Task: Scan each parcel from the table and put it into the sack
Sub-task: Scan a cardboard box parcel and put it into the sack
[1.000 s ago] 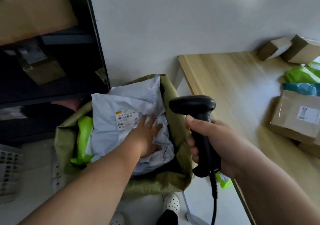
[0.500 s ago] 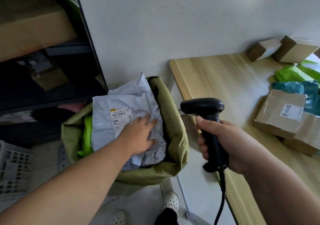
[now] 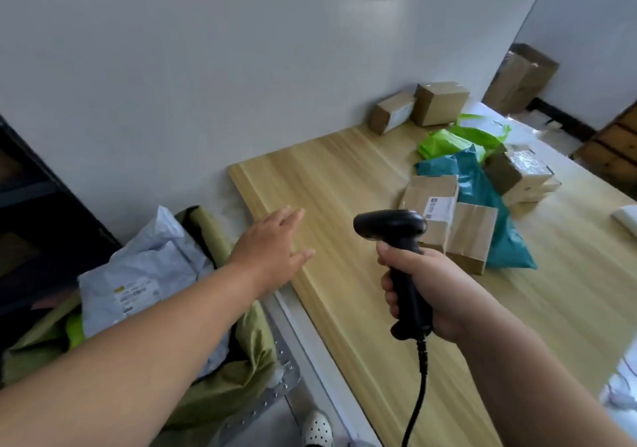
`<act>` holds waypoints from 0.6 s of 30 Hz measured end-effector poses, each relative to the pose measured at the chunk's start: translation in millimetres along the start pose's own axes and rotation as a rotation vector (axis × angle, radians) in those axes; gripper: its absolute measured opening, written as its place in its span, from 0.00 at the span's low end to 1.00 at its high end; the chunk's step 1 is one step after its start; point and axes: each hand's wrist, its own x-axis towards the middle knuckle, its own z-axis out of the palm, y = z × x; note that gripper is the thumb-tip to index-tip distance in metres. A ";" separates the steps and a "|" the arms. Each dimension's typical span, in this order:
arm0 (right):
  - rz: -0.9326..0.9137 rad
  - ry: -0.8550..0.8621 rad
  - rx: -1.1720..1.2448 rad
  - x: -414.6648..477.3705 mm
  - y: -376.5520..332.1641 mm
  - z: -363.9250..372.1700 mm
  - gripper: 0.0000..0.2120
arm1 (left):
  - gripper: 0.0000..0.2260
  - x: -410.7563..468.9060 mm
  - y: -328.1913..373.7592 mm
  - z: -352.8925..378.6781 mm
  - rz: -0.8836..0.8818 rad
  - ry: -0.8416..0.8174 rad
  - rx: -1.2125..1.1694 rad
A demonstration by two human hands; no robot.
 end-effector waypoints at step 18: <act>0.002 0.319 0.237 58.8 23.5 -176.8 0.12 | 0.58 175.6 196.5 123.5 -0.297 -0.331 -0.422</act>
